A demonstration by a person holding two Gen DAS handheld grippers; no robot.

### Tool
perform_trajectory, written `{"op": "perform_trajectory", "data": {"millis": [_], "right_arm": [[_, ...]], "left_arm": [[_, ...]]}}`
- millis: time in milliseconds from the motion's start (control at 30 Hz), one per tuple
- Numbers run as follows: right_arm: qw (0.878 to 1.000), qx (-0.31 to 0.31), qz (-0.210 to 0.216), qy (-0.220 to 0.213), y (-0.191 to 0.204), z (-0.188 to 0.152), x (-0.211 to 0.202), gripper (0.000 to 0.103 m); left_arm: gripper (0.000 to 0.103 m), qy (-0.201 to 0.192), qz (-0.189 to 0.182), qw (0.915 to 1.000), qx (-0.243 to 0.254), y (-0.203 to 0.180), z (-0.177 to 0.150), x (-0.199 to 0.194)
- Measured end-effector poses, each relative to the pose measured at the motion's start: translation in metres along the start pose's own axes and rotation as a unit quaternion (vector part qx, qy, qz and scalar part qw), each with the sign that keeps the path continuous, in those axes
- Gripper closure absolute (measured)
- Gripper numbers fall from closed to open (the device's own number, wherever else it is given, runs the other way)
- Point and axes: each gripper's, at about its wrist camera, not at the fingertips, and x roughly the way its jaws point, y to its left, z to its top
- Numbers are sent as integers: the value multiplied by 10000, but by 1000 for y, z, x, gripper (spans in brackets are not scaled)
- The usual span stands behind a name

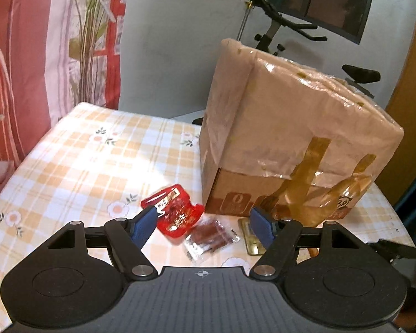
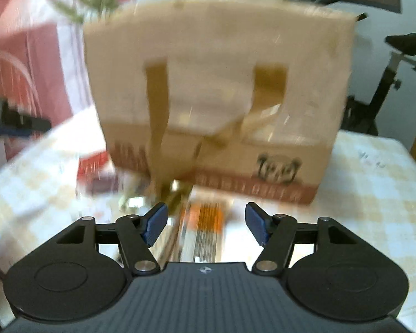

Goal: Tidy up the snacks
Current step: 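Return both tools to the remaining snacks on the table, then grasp the wafer bar with the right tool while the left tool grasps the red packet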

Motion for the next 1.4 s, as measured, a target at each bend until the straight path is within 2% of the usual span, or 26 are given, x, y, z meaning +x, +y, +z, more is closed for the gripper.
{"op": "perform_trajectory", "data": {"millis": [133,233,333,533,667,867,1033,1167,1267,1400], "right_arm": [[9989,202,249,350,-10,-12,13,61],[9992,96,253,278,-14,-16,10,63],[9996,136,143,212,-23,-20,5,63],[9994,282,-218,25,-49,-33,-8,63],[9984,491,-229,-141,-58,-42,-12,63],[9985,443,-263,-176,-59,-43,-14,63],[9985,470,-220,-173,-60,-43,-12,63],[9984,498,-193,-173,-60,-43,-12,63],[9984,513,-182,-169,-61,-43,-11,63],[9983,533,-167,-155,-61,-43,-10,63]], "left_arm": [[28,96,22,9999,-30,0,-9,2],[30,203,35,9998,-36,0,-15,7],[44,306,-126,9994,-21,-1,-21,10],[45,495,-224,9983,204,-5,-31,24],[48,619,-205,9977,182,-4,-33,36],[48,893,-393,9948,290,-9,-32,63],[48,836,-311,9952,397,-13,-22,81],[48,629,-360,9971,225,-9,-11,80],[48,397,-22,9990,207,-4,-6,76],[48,390,654,9963,-392,18,-6,85]]}}
